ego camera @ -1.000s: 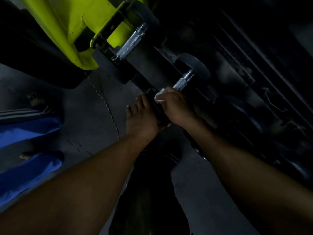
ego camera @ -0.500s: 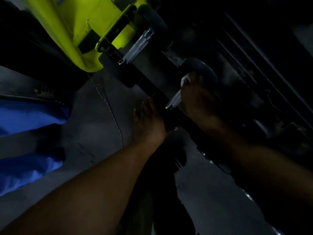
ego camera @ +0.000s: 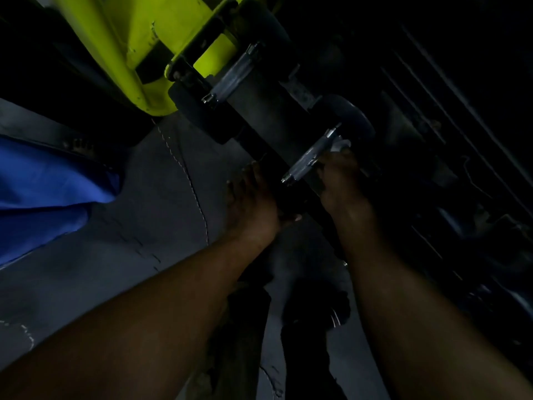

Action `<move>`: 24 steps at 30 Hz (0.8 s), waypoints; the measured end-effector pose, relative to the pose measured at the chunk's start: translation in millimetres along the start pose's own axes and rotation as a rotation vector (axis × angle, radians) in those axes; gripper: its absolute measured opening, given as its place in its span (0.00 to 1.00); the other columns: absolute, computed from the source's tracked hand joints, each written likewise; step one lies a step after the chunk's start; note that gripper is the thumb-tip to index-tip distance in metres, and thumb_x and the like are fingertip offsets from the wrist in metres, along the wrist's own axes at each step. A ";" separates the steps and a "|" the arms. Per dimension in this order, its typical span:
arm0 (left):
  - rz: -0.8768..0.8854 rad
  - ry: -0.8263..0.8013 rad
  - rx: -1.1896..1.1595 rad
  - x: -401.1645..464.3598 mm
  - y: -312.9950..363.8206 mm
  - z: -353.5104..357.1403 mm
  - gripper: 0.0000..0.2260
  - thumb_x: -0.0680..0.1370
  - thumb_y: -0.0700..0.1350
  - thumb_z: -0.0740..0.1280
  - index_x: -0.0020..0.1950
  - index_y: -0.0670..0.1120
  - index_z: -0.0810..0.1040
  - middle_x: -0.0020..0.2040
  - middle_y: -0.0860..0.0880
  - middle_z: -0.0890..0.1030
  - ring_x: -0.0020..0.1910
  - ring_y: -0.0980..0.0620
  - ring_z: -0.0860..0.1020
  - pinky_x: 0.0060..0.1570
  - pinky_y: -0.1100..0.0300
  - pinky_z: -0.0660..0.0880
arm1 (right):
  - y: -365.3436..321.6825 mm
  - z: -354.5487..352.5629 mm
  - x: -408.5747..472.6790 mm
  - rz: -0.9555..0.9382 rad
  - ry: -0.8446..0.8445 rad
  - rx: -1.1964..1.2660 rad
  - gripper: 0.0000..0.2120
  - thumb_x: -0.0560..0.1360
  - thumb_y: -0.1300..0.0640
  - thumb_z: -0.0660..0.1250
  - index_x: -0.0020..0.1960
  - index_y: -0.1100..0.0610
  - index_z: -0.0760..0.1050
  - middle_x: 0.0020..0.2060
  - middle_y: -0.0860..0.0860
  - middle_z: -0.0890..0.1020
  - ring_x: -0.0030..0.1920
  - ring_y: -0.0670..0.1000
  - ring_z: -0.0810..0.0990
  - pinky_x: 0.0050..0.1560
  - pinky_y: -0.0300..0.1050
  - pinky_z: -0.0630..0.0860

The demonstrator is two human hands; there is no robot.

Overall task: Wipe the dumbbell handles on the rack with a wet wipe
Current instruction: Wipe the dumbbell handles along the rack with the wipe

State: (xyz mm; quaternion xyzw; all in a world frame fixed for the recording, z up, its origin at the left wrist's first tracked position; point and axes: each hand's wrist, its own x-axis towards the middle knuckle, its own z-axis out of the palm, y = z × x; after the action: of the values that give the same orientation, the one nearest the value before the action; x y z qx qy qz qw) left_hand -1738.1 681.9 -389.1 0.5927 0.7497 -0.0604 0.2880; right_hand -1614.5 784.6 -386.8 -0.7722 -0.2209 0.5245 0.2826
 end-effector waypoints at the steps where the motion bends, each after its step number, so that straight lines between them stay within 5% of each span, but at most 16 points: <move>1: -0.005 -0.007 -0.002 0.5 0.0 0.6 0.60 0.63 0.74 0.72 0.82 0.43 0.50 0.80 0.43 0.59 0.79 0.44 0.59 0.77 0.40 0.54 | 1.6 -4.5 3.8 0.061 -0.078 0.051 0.10 0.82 0.63 0.57 0.60 0.59 0.75 0.52 0.55 0.81 0.51 0.53 0.82 0.52 0.41 0.79; 4: -0.028 -0.014 -0.060 1.6 -1.8 2.1 0.60 0.62 0.73 0.73 0.82 0.45 0.51 0.80 0.44 0.59 0.79 0.45 0.59 0.77 0.40 0.55 | 5.7 -15.4 2.3 0.208 -0.270 -0.232 0.07 0.77 0.63 0.63 0.42 0.54 0.74 0.38 0.52 0.78 0.38 0.50 0.77 0.36 0.39 0.72; 8: -0.032 -0.020 -0.108 1.6 -1.2 -1.9 0.60 0.61 0.71 0.76 0.82 0.47 0.51 0.80 0.47 0.57 0.79 0.47 0.57 0.78 0.40 0.54 | 25.3 -19.2 -9.1 0.119 -0.444 -0.554 0.11 0.79 0.62 0.60 0.40 0.52 0.73 0.43 0.53 0.78 0.43 0.50 0.76 0.45 0.44 0.72; 11: -0.058 -0.051 -0.132 2.5 -1.0 -2.5 0.61 0.60 0.72 0.75 0.82 0.47 0.50 0.81 0.46 0.56 0.80 0.47 0.56 0.77 0.38 0.55 | 34.8 -20.2 -20.2 -0.018 -0.431 -0.496 0.08 0.80 0.64 0.62 0.47 0.56 0.79 0.50 0.54 0.81 0.52 0.51 0.79 0.58 0.49 0.77; 13: -0.082 -0.054 -0.153 1.8 1.4 -3.3 0.62 0.58 0.72 0.74 0.82 0.46 0.51 0.80 0.45 0.56 0.79 0.45 0.58 0.75 0.37 0.60 | 34.1 -25.6 -24.4 -0.127 -0.462 -0.468 0.14 0.78 0.67 0.64 0.39 0.51 0.75 0.47 0.54 0.80 0.52 0.51 0.79 0.60 0.50 0.77; 15: -0.092 -0.052 -0.157 0.7 5.2 -4.7 0.61 0.59 0.71 0.76 0.82 0.45 0.52 0.80 0.44 0.57 0.78 0.44 0.59 0.74 0.38 0.62 | 30.8 -34.9 -26.7 -0.164 -0.512 -0.468 0.16 0.78 0.66 0.65 0.36 0.50 0.72 0.42 0.50 0.80 0.45 0.48 0.79 0.52 0.45 0.78; 18: -0.079 -0.018 -0.134 -4.5 12.7 -6.0 0.59 0.61 0.68 0.78 0.81 0.43 0.54 0.79 0.43 0.59 0.77 0.43 0.60 0.72 0.38 0.63 | 24.3 -55.8 -33.8 0.027 -0.576 -0.331 0.10 0.79 0.63 0.66 0.42 0.50 0.76 0.37 0.48 0.79 0.38 0.43 0.76 0.36 0.36 0.71; 24: -0.203 0.121 -0.291 -37.2 38.4 4.4 0.54 0.70 0.58 0.76 0.82 0.38 0.47 0.80 0.38 0.59 0.77 0.38 0.62 0.73 0.37 0.62 | 24.6 -114.7 -46.4 0.017 -0.597 -0.145 0.06 0.79 0.59 0.66 0.46 0.52 0.80 0.38 0.48 0.80 0.38 0.42 0.77 0.39 0.36 0.71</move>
State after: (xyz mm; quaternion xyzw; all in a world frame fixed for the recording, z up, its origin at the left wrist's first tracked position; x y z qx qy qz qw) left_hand -1696.1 659.4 -364.4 0.4686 0.8225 0.0557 0.3176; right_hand -1522.5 713.3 -338.3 -0.6041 -0.3245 0.7133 0.1450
